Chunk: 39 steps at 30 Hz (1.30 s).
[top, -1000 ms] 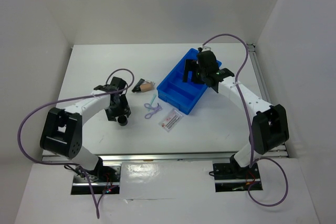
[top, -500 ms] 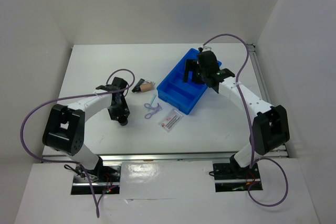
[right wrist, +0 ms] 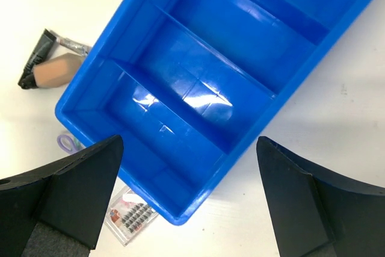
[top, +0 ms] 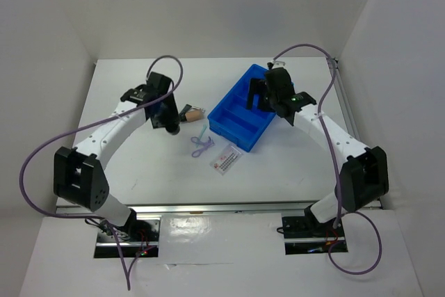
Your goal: Organize the makeup
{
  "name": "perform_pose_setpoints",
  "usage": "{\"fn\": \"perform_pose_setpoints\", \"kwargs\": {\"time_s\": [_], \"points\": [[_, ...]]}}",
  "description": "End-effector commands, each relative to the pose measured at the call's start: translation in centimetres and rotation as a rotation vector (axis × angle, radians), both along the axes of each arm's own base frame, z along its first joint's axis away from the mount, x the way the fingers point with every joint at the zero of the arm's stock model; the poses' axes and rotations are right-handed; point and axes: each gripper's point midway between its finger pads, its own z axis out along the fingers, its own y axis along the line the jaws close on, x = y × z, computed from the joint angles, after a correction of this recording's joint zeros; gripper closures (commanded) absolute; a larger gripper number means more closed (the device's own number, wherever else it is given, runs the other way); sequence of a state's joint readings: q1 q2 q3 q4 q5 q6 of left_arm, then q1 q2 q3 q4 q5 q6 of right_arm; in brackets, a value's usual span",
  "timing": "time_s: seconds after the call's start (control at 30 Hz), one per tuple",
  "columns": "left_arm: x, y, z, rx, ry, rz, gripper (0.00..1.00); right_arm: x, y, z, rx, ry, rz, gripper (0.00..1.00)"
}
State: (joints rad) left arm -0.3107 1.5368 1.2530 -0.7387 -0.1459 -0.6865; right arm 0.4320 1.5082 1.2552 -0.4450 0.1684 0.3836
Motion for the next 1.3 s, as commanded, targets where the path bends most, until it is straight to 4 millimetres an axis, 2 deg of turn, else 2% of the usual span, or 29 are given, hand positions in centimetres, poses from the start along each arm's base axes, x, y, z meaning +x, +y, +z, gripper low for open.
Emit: {"fn": "perform_pose_setpoints", "kwargs": {"time_s": [0.0, 0.07, 0.1, 0.13, 0.17, 0.2, 0.23, 0.27, 0.3, 0.33, 0.37, 0.4, 0.43, 0.47, 0.5, 0.53, 0.57, 0.67, 0.7, 0.77, 0.8, 0.83, 0.87, 0.9, 0.93, 1.13, 1.23, 1.27], "points": [[2.3, -3.8, 6.0, -0.057, -0.123, -0.137, 0.8, -1.0, -1.3, 4.2, -0.006, -0.095, -0.034, 0.01], [3.3, -5.6, 7.4, -0.071, -0.151, -0.184, 0.8, -1.5, -1.8, 4.4, -0.016, -0.106, -0.038, 0.01], [4.1, -7.6, 9.6, -0.093, -0.204, -0.233, 0.8, -2.1, -2.1, 3.9, -0.024, -0.091, -0.037, 0.01], [4.9, -8.8, 9.1, -0.092, -0.194, -0.252, 0.8, -2.5, -2.3, 4.5, -0.016, -0.107, -0.038, 0.01], [5.6, -9.9, 9.4, -0.097, -0.204, -0.269, 0.8, -2.7, -2.7, 4.7, -0.023, -0.116, -0.051, 0.01], [6.5, -11.4, 11.7, -0.124, -0.248, -0.29, 0.8, -3.2, -2.8, 4.3, -0.004, -0.101, -0.069, 0.01], [6.8, -13.0, 12.0, -0.125, -0.256, -0.326, 0.8, -3.5, -3.7, 5.3, -0.006, -0.128, -0.108, 0.01], [7.8, -14.5, 10.4, -0.124, -0.227, -0.344, 0.8, -3.9, -3.8, 5.2, 0.004, -0.12, -0.118, 0.01], [8.5, -15.8, 12.3, -0.152, -0.258, -0.365, 0.8, -4.3, -4.1, 5.6, 0.023, -0.122, -0.144, 0.01], [8.7, -17.3, 12.3, -0.163, -0.259, -0.404, 0.8, -4.9, -4.2, 6.5, 0.039, -0.139, -0.137, 0.01], [9.8, -18.4, 10.5, -0.166, -0.23, -0.413, 0.8, -5.2, -4.3, 7.2, 0.05, -0.158, -0.137, 0.01], [9.9, -19.6, 10.3, -0.183, -0.221, -0.437, 0.8, -5.7, -4.3, 7.5, 0.061, -0.166, -0.129, 0.01], [10.6, -20.4, 11.4, -0.21, -0.253, -0.45, 0.8, -6.4, -4.5, 8.4, 0.088, -0.204, -0.122, 0.01], [10.9, -21.5, 11.2, -0.227, -0.261, -0.468, 0.8, -6.8, -4.7, 8.8, 0.1, -0.225, -0.122, 0.01], [11.4, -22.3, 10.0, -0.25, -0.238, -0.464, 0.8, -7.1, -5.0, 9.3, 0.117, -0.247, -0.136, 0.01], [12.1, -23.2, 10.6, -0.279, -0.272, -0.478, 0.8, -7.8, -5.6, 10.0, 0.131, -0.29, -0.15, 0.01], [12.5, -23.7, 11.2, -0.305, -0.299, -0.481, 0.8, -8.2, -5.8, 10.3, 0.141, -0.308, -0.151, 0.01], [13.0, -25.2, 10.1, -0.348, -0.324, -0.49, 0.8, -9.1, -7.3, 11.0, 0.144, -0.357, -0.194, 0.01], [14.1, -25.9, 10.5, -0.366, -0.374, -0.494, 0.8, -9.2, -7.4, 10.9, 0.144, -0.357, -0.195, 0.01], [14.4, -27.3, 10.4, -0.406, -0.386, -0.504, 0.8, -9.3, -7.6, 10.7, 0.133, -0.351, -0.205, 0.01], [15.0, -27.8, 9.0, -0.403, -0.376, -0.503, 0.8, -9.4, -7.7, 10.5, 0.128, -0.343, -0.205, 0.01], [15.2, -28.9, 9.8, -0.425, -0.405, -0.524, 0.8, -9.4, -7.8, 10.3, 0.115, -0.329, -0.212, 0.01], [15.6, -29.2, 9.6, -0.427, -0.412, -0.525, 0.8, -9.2, -7.8, 9.9, 0.108, -0.319, -0.212, 0.01], [16.1, -29.5, 8.3, -0.424, -0.402, -0.524, 0.8, -9.3, -7.8, 10.0, 0.106, -0.315, -0.212, 0.01], [16.4, -30.0, 8.6, -0.445, -0.42, -0.525, 0.8, -9.2, -7.7, 9.8, 0.101, -0.307, -0.212, 0.01], [18.5, -31.3, 6.3, -0.471, -0.468, -0.509, 0.8, -9.4, -7.8, 9.6, 0.101, -0.307, -0.212, 0.01], [19.0, -32.8, 7.3, -0.52, -0.533, -0.529, 0.8, -9.7, -7.8, 9.6, 0.113, -0.302, -0.209, 0.01], [19.3, -33.0, 6.4, -0.517, -0.525, -0.528, 0.8, -9.9, -7.6, 9.3, 0.121, -0.284, -0.204, 0.01]]}}
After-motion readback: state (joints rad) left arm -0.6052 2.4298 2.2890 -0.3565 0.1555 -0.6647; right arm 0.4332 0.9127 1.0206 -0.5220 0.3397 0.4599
